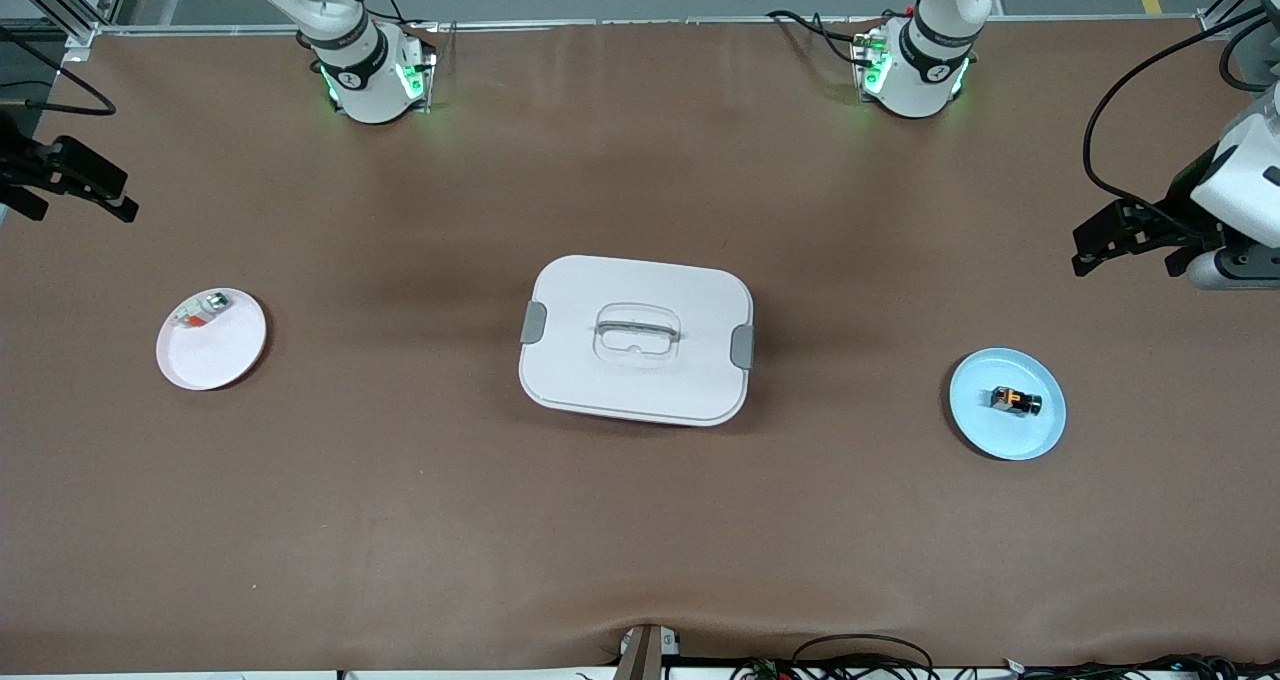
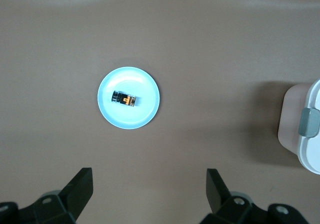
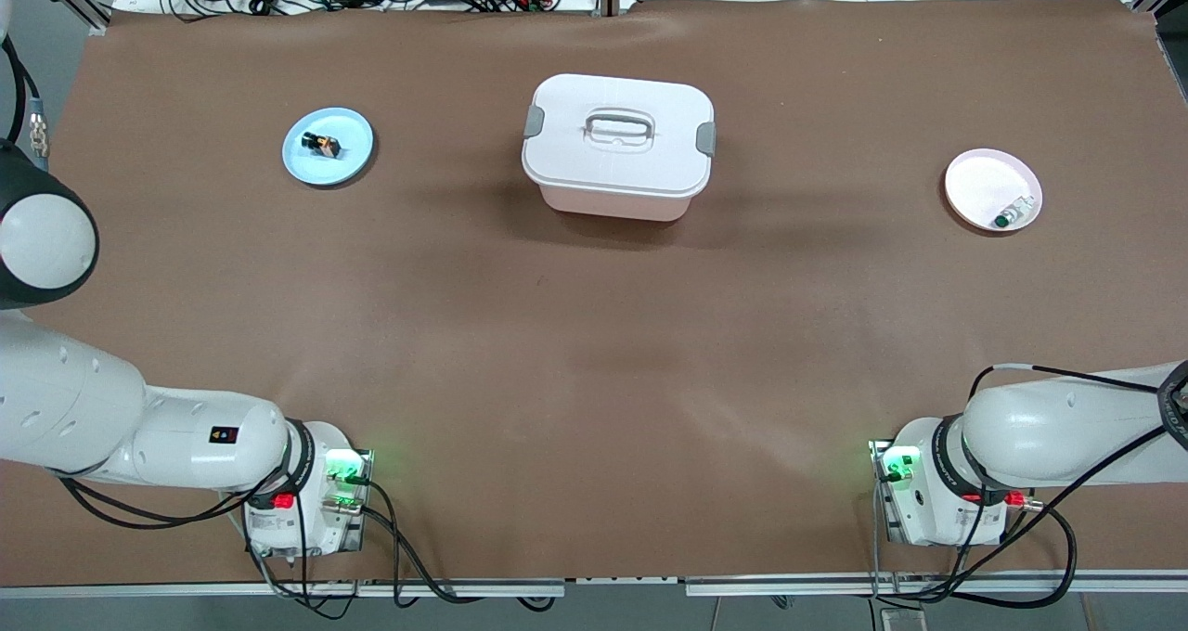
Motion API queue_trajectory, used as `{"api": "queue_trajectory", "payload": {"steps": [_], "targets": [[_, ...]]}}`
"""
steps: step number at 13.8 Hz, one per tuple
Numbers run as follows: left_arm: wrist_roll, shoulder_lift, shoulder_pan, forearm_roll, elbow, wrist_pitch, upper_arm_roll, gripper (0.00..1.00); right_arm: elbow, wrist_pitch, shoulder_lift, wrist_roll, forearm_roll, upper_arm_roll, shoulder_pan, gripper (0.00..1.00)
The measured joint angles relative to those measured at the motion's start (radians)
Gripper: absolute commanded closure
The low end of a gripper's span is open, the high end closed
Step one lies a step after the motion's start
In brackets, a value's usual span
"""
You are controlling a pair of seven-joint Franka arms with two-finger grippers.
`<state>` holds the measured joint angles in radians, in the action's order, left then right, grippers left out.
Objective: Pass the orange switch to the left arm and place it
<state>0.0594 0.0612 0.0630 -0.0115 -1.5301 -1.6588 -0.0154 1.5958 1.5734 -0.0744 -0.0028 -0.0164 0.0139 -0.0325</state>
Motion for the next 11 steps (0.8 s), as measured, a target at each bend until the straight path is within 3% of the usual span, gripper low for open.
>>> {"api": "queue_trajectory", "payload": {"steps": [11], "targets": [[0.019, 0.000, -0.002, 0.000, 0.000, 0.004, 0.001, 0.00, 0.000, 0.014, 0.000, 0.000, 0.000, -0.006, 0.000, 0.00]]}}
